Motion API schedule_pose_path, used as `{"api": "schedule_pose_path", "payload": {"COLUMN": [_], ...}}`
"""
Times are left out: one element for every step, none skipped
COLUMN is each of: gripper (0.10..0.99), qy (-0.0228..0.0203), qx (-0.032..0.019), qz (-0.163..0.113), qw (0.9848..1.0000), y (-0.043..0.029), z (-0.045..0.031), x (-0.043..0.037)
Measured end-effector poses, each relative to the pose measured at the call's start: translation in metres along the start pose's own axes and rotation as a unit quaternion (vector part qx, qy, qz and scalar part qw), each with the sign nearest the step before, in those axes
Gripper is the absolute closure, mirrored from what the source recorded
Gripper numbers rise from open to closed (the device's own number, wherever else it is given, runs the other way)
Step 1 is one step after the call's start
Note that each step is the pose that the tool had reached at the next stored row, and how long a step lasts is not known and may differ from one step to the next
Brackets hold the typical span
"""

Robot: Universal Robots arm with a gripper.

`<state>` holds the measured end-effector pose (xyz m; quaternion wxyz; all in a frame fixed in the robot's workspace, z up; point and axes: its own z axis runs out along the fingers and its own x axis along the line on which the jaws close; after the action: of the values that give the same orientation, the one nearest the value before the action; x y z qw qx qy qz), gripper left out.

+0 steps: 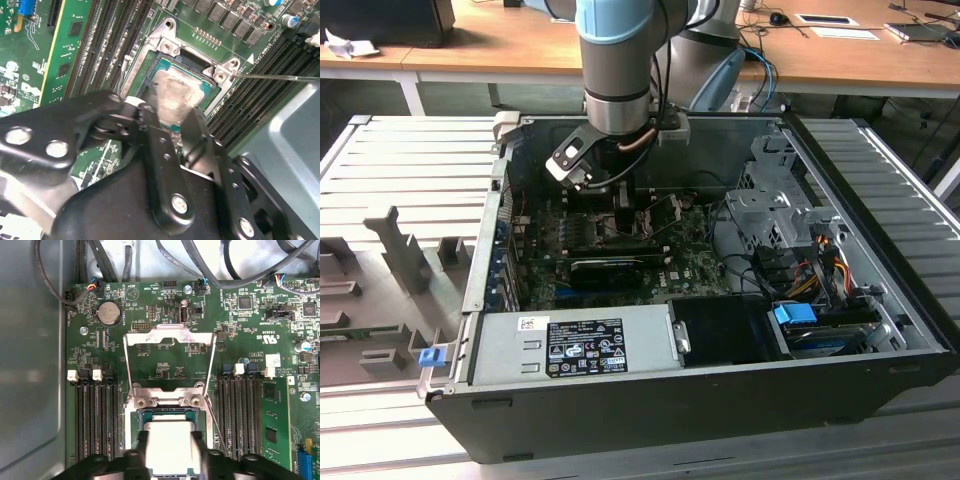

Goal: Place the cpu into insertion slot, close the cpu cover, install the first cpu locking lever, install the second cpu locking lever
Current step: 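Place the cpu into insertion slot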

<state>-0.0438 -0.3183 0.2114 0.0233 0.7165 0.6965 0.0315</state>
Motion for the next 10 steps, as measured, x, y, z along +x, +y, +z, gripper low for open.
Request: {"api": "schedule_pose_path", "payload": {"gripper": [0.682, 0.745, 0.804, 0.804, 0.863, 0.863, 0.98, 0.98, 0.98, 0.98], "qy": [0.0, -0.0001, -0.0002, -0.0004, -0.0005, -0.0005, -0.0006, -0.0006, -0.0005, -0.0006], "qx": [0.0, 0.0, 0.0, 0.0, 0.0, 0.0, 0.0, 0.0, 0.0, 0.0], "qz": [0.0, 0.0, 0.0, 0.0, 0.0, 0.0, 0.0, 0.0, 0.0, 0.0], "qw": [1.0, 1.0, 1.0, 1.0, 1.0, 1.0, 1.0, 1.0, 1.0, 1.0], "y": [0.0, 0.0001, 0.0001, 0.0002, 0.0002, 0.0003, 0.0003, 0.0004, 0.0004, 0.0005], "z": [-0.0005, -0.0009, -0.0013, -0.002, -0.0026, -0.003, -0.0037, -0.0047, -0.0055, -0.0062], "x": [0.0, 0.0, 0.0, 0.0, 0.0, 0.0, 0.0, 0.0, 0.0001, 0.0]}}
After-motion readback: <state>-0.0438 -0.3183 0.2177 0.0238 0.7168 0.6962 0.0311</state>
